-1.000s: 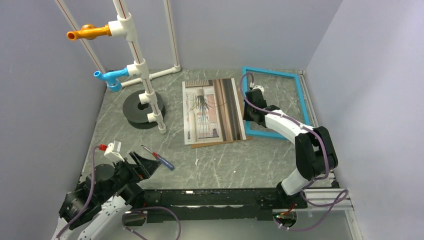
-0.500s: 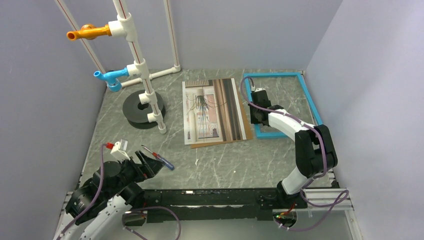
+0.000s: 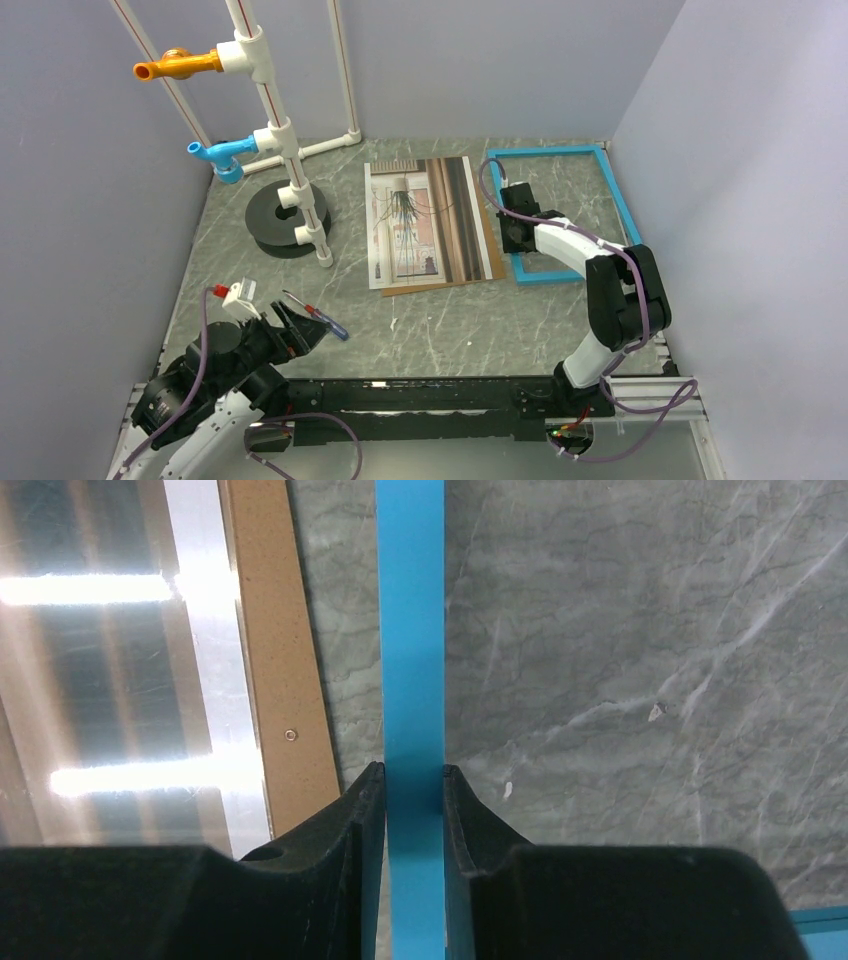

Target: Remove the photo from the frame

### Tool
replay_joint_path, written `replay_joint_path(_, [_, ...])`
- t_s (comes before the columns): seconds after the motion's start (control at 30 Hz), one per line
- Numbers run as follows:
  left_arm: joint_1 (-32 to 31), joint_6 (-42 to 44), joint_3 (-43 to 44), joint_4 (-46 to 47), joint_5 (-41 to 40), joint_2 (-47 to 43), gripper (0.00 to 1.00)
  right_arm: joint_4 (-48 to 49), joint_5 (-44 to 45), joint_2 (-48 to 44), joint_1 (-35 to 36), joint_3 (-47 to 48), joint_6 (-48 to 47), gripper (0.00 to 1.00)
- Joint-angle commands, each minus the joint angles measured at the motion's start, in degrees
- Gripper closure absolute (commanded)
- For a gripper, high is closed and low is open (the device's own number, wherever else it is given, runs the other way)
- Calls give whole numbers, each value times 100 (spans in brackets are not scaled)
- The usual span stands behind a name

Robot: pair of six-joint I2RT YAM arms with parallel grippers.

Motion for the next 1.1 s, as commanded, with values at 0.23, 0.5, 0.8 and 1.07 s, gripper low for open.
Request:
replay_joint_path(0.23, [12, -67, -180, 971, 486, 457, 3, -123, 379, -355, -16, 173, 60, 54])
replay_joint_path(0.5, [12, 13, -426, 1929, 964, 1230, 3, 665, -1228, -1307, 4, -468, 352, 37])
replay_joint_path(0.8, [-14, -100, -938, 3786, 1542, 2573, 6, 2221, -2896, -2213, -21, -1796, 1223, 37])
replay_joint_path(1.07, [-541, 154, -421, 4348, 926, 4244, 6, 2824, -3295, -2067, -288, -2333, 1896, 38])
